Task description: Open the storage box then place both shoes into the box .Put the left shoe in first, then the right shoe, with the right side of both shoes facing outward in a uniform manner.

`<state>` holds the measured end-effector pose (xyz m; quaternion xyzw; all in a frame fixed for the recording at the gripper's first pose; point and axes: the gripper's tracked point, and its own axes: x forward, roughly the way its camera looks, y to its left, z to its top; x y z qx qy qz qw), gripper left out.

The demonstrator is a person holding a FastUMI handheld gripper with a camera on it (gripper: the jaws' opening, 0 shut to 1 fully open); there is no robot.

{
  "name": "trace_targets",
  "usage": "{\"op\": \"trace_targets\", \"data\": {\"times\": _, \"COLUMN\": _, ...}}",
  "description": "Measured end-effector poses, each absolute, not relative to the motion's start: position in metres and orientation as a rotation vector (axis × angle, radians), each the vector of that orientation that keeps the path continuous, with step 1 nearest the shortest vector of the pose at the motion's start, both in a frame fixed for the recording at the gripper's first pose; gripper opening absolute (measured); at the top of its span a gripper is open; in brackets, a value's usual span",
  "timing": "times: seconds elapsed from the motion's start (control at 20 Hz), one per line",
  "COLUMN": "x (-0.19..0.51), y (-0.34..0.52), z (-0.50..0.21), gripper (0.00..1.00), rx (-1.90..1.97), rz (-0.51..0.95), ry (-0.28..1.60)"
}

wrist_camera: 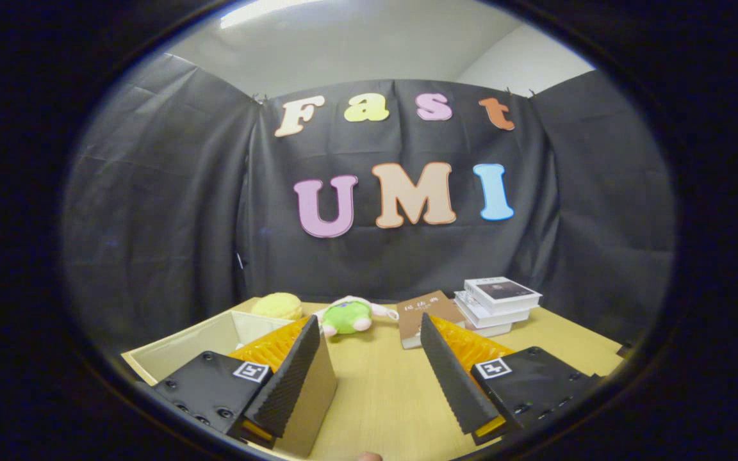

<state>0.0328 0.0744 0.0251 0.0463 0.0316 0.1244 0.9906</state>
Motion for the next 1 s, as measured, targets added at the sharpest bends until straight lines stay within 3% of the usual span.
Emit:
{"op": "trace_targets", "data": {"times": 0.15, "x": 0.012, "y": 0.076, "z": 0.027, "gripper": 1.0, "rx": 0.151, "rz": 0.313, "ry": -0.008}}
{"op": "trace_targets", "data": {"times": 1.0, "x": -0.03, "y": 0.036, "z": 0.004, "gripper": 1.0, "rx": 0.099, "rz": 0.204, "ry": 0.011}}
